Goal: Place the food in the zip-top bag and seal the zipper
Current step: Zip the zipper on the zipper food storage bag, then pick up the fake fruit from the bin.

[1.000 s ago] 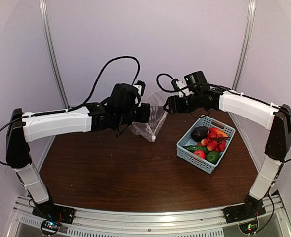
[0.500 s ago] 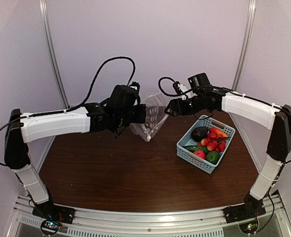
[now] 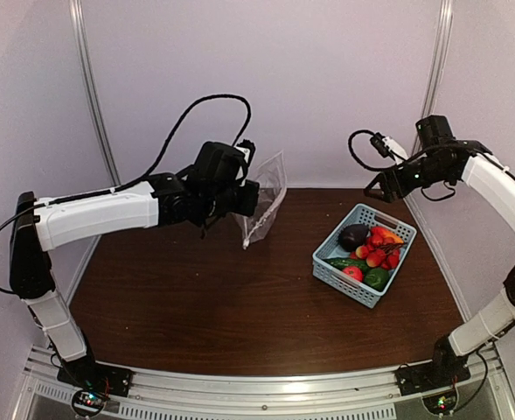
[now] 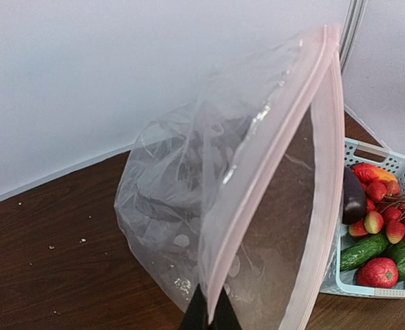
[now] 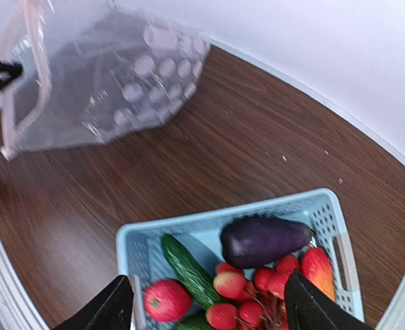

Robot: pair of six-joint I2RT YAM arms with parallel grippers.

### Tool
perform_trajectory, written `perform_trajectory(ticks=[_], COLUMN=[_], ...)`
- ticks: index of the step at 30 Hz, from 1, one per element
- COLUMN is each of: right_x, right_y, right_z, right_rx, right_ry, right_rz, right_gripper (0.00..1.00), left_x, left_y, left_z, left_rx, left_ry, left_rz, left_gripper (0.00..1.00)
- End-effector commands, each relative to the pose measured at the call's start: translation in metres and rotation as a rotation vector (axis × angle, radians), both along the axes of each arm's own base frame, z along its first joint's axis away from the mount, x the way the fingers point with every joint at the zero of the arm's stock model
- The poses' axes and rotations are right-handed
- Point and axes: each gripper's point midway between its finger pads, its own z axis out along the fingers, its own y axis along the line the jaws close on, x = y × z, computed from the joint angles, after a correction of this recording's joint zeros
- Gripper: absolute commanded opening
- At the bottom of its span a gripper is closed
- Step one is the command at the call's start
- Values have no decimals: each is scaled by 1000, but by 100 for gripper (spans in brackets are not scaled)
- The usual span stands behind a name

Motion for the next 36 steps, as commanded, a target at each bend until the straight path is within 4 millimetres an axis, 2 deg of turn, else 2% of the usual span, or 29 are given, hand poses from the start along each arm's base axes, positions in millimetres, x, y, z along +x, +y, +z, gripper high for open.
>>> perform_trajectory(ticks=[1,5,8,12,16,24,27,30,31,34,36], right_x=[-19,-22,-30,-33,-29,-26,-24,-25,-25,-22,-26], right_y=[-57,-109,-128,-132,-128,-111,-110,-106,-105,-106,-105], right_z=[-81,-106,-127,-143,-153,-173,-174,-172,-169,-147,-117], right_rx=[-235,-214,-239,-235,-209,-119,-108,-87,-82,-83,-90], right_ry=[208,266,330,357,388,474,474,476,472,407,341], right_rz=[-66,-260,-314,-328,-314,-263,-263,-255,-251,-250,-237], right_gripper=[70,69,69,69,65,42,25,4,0,0,0], left_x=[3,-2,-4,-6,-7,-9,-9,-10,-9,-8,-6], left_y=[-3,-4,-4,-6,-6,2,4,3,3,3,4], left_z=[16,18,17,17,16,16,16,15,15,15,17], left_rx=[44,36,28,21,19,30,31,31,32,39,45], left_ry=[-30,-13,-6,1,8,13,12,13,13,10,8], left_rz=[-40,-67,-70,-83,-87,-68,-64,-66,-67,-61,-51], left_gripper=[0,0,0,0,0,0,0,0,0,0,0])
